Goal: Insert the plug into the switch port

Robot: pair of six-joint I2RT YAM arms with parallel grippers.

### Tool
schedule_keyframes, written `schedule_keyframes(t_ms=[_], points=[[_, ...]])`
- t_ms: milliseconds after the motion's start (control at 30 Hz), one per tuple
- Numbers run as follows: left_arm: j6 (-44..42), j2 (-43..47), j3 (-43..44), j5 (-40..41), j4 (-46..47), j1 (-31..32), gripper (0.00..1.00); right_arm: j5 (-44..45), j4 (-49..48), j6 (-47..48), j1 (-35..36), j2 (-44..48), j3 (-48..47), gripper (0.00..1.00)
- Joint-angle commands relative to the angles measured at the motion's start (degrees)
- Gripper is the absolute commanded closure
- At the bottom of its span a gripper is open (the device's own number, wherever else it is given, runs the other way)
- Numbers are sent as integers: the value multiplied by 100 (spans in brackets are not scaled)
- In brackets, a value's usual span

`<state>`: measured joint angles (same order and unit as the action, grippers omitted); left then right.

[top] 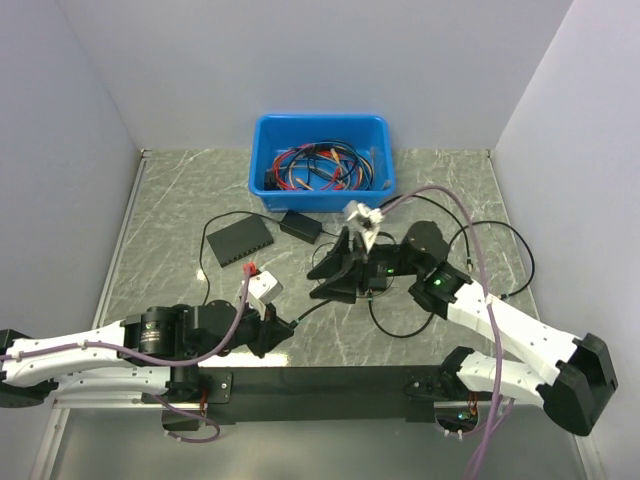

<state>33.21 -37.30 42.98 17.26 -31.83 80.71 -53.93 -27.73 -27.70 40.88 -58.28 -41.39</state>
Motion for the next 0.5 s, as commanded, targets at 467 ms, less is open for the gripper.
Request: schedule_keyframes(t_ms=[467], points=[[-87, 399, 105, -82, 37, 182, 99, -882, 2576, 2031, 1053, -1317, -1600, 43]])
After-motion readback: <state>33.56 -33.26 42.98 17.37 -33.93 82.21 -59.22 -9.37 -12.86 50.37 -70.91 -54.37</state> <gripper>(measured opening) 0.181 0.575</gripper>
